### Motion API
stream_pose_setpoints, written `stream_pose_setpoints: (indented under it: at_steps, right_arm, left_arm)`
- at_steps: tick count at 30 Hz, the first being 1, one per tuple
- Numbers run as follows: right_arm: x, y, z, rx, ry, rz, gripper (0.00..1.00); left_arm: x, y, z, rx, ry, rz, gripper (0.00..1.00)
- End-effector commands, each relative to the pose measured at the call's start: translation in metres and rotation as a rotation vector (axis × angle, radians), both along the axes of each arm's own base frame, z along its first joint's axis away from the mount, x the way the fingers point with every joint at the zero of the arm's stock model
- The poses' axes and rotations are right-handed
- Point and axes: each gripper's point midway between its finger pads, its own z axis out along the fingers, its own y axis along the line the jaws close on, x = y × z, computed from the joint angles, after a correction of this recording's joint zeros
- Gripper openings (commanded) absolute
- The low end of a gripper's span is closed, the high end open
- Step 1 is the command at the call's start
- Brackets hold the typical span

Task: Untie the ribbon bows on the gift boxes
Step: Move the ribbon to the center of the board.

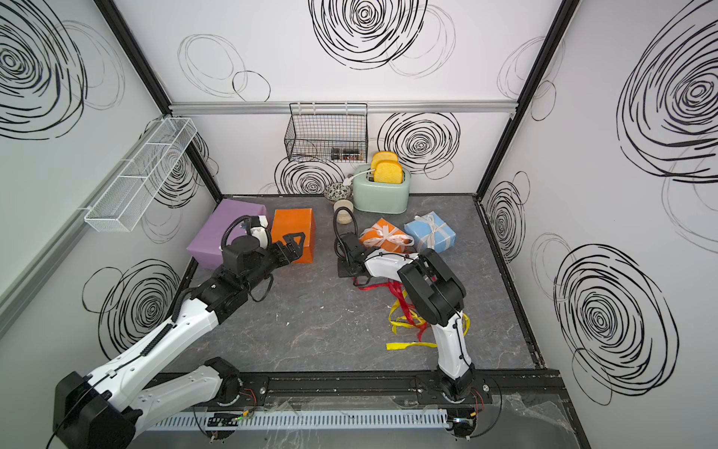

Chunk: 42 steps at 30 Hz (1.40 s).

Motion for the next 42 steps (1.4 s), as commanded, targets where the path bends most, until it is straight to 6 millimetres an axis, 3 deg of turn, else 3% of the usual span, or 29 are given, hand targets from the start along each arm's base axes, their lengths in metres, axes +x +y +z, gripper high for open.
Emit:
stream_pose_setpoints:
  at_steps: [1,6,11,17,21,25,27,34,39,42]
  right_arm:
    - [-0.038,-0.064,-0.028,-0.101,0.116,-0.115,0.07]
    - [-0.064,-0.134,-0.025,-0.047,0.132,-0.255,0.09]
    - [-0.069,-0.2,-0.021,-0.013,0.132,-0.425,0.13]
    - [-0.073,-0.266,-0.019,0.111,0.147,-0.663,0.16]
    - [-0.076,-0.296,-0.011,0.176,0.115,-0.794,0.19]
    - [-0.069,-0.304,0.013,0.208,0.034,-0.837,0.26]
    - [-0.064,-0.306,0.027,0.22,-0.013,-0.844,0.37]
    - [-0.046,-0.301,0.087,0.281,-0.146,-0.8,0.5]
    - [-0.033,-0.281,0.14,0.352,-0.3,-0.685,0.61]
    - [-0.024,-0.261,0.172,0.292,-0.418,-0.601,0.68]
  left_arm:
    - [0.0,0.001,0.018,-0.05,-0.059,0.005,0.96]
    - [0.0,0.0,0.016,-0.056,-0.055,0.0,0.96]
    - [-0.001,0.001,0.017,-0.049,-0.059,0.009,0.96]
    - [-0.002,0.001,0.017,-0.04,-0.064,0.014,0.96]
    - [-0.001,0.0,0.016,-0.041,-0.063,0.011,0.96]
    - [-0.001,-0.002,0.015,-0.048,-0.06,0.001,0.96]
    - [-0.001,-0.003,0.014,-0.049,-0.057,-0.003,0.96]
    - [-0.002,-0.002,0.016,-0.049,-0.062,0.0,0.96]
    - [-0.002,-0.003,0.017,-0.054,-0.065,-0.005,0.96]
    - [-0.003,-0.003,0.019,-0.057,-0.068,-0.005,0.96]
